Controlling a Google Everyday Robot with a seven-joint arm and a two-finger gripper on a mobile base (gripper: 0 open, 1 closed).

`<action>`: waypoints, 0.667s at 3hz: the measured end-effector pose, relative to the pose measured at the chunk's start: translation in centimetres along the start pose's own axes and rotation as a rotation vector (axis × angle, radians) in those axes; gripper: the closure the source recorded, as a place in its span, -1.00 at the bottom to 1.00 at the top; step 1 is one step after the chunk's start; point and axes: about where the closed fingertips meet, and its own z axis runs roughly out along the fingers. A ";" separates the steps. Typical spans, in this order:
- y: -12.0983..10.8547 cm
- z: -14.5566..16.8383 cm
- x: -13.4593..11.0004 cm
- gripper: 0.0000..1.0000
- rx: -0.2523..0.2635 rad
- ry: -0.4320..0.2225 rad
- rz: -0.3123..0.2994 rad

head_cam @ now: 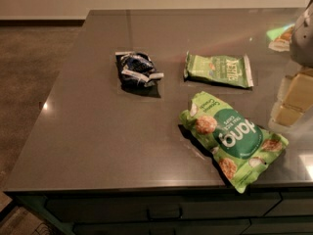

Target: Pick blue chip bag

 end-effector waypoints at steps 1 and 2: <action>-0.2 -0.1 -0.4 -1.00 0.013 -0.006 -0.006; -1.6 0.2 -2.5 -1.00 0.047 -0.025 -0.012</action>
Offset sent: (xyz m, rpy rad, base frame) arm 0.0502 0.0412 0.0091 0.0229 -0.0905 0.0109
